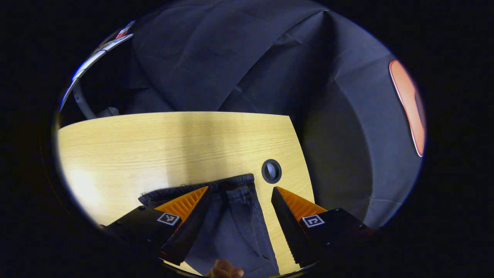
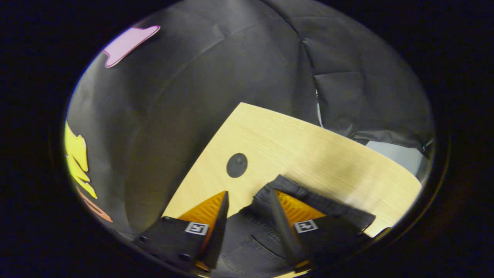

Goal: Grasp the waist and the cuffs of the jeans and fold them to make the two legs overlap; first hold the waist and fold one-third of the jeans toward the cuffs, then hold the cuffs and fold the remaining one-third in the same direction to finish folding.

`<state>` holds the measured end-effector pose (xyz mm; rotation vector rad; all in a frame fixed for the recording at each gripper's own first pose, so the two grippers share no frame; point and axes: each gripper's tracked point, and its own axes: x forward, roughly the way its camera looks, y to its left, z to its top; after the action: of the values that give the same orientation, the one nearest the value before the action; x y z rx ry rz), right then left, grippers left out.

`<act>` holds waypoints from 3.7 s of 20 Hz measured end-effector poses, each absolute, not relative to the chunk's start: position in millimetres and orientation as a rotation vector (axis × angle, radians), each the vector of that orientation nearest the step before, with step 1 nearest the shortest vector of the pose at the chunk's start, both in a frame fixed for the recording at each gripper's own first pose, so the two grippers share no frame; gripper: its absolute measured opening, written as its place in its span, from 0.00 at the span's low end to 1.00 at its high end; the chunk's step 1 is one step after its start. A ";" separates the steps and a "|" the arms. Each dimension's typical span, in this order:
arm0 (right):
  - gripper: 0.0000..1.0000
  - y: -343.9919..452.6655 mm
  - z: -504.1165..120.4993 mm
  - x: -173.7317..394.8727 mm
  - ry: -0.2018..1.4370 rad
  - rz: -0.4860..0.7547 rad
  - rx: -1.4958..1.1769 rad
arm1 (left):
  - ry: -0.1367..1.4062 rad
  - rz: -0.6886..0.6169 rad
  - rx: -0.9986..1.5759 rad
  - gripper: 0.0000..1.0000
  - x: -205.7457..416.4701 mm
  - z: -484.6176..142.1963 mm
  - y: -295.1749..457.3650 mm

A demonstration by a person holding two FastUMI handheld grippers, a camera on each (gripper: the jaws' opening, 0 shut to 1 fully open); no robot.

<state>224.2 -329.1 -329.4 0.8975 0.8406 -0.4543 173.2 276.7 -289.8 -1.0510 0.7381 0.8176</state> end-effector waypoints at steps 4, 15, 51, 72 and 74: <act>0.92 -321.7 -327.5 228.2 0.849 -0.429 0.831 | 0.622 0.707 -0.921 0.99 186.3 -256.1 281.8; 0.98 -296.5 -242.1 226.5 0.677 -0.263 0.566 | 0.133 0.336 -0.337 0.98 190.2 -35.3 225.6; 0.98 -316.0 -319.8 56.9 0.758 -0.578 1.201 | 0.048 0.044 0.031 0.99 77.5 41.4 105.8; 0.05 -323.5 -329.6 58.5 0.763 -0.606 1.093 | 0.091 0.027 0.035 0.99 75.7 34.5 103.5; 0.05 -321.9 -320.6 63.0 0.761 -0.595 1.011 | 0.097 0.041 0.022 0.99 74.0 32.9 105.7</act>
<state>63.0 -321.9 -320.6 1.0108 0.7613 -0.5951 74.0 105.7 32.9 0.0216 0.0974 0.0407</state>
